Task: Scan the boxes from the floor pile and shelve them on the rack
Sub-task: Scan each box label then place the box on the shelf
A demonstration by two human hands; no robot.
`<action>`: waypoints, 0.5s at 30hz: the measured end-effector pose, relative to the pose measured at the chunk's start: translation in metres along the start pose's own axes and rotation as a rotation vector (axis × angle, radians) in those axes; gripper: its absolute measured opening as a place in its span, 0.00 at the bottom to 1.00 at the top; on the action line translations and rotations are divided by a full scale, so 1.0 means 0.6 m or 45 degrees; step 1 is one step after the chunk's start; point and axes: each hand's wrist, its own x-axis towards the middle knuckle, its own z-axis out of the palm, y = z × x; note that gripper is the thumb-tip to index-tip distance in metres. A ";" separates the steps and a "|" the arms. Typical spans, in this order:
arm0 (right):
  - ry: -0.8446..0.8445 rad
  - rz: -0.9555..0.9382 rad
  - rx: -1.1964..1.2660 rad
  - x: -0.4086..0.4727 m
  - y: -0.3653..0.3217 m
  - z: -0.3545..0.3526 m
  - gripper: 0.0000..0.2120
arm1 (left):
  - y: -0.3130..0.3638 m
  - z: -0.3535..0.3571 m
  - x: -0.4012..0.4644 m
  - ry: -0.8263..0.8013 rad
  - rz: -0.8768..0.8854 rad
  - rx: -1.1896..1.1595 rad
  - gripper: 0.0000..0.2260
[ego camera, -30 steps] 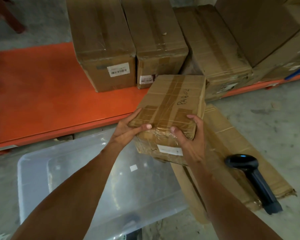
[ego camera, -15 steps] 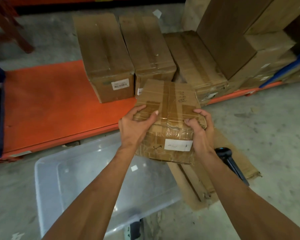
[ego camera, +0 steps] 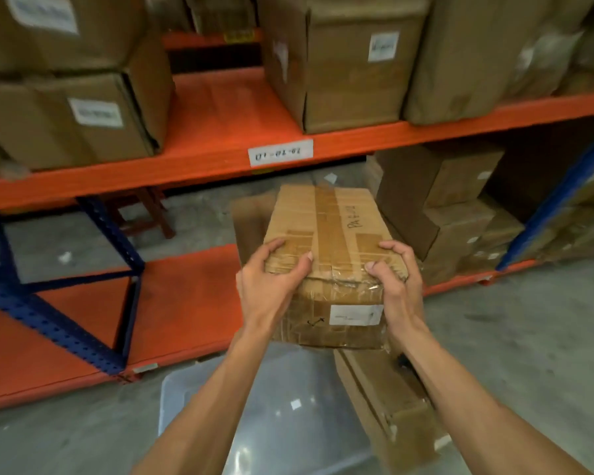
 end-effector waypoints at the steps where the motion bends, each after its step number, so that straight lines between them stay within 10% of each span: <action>1: -0.008 -0.027 0.009 -0.013 -0.034 -0.010 0.20 | 0.037 -0.016 -0.016 0.021 0.027 -0.008 0.23; 15: -0.139 -0.345 0.181 -0.097 -0.345 -0.025 0.21 | 0.351 -0.196 -0.122 0.313 0.329 -0.030 0.24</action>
